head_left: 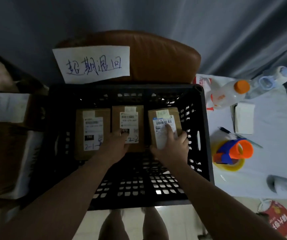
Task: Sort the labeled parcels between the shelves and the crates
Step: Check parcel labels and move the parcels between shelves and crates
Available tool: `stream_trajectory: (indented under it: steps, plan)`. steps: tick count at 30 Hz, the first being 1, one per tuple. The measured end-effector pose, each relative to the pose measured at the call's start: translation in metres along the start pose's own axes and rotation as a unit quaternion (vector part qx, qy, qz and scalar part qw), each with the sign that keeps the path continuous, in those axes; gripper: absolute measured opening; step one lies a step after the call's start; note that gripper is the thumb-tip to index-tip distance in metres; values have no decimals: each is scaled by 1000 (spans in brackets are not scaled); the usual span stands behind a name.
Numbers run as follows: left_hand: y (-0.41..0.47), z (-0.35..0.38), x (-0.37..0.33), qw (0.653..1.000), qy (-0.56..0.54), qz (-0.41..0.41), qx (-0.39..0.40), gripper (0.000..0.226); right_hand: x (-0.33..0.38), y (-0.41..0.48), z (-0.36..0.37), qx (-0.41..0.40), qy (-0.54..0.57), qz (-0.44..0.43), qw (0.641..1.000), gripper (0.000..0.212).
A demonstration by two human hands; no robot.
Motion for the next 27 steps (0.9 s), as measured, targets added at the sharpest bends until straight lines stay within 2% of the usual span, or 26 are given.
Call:
stream_trajectory:
  steps: [5,10,14,17,21,24,27]
  plan:
    - [30,24,28,996,84,-5,11,58,6,40,34,0,16,-13,1000,102]
    - [35,28,37,994,98,5,-50,56,17,62,59,-11,110,-5,994,98]
    - [34,32,39,992,112,-4,-66,57,7,71,75,23,147,-45,988,78]
    - [32,33,37,992,115,-11,-59,61,-1,74,73,52,73,-74,993,74]
    - [29,28,30,992,123,-30,-24,64,-2,75,57,96,-99,-82,987,74]
    - [19,19,21,990,133,-44,-17,61,6,70,32,69,-158,-128,977,63]
    - [-5,7,9,989,136,-43,-44,55,21,53,4,49,-184,-208,959,55]
Point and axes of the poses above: each hand's wrist, its own y-axis towards the middle knuckle, its own z-axis out of the palm, x = y × z, the point moved 3 cm from there along y, towards the middle knuckle, and after that the axes turned 9 degrees about -y, right-handed, at the moved point
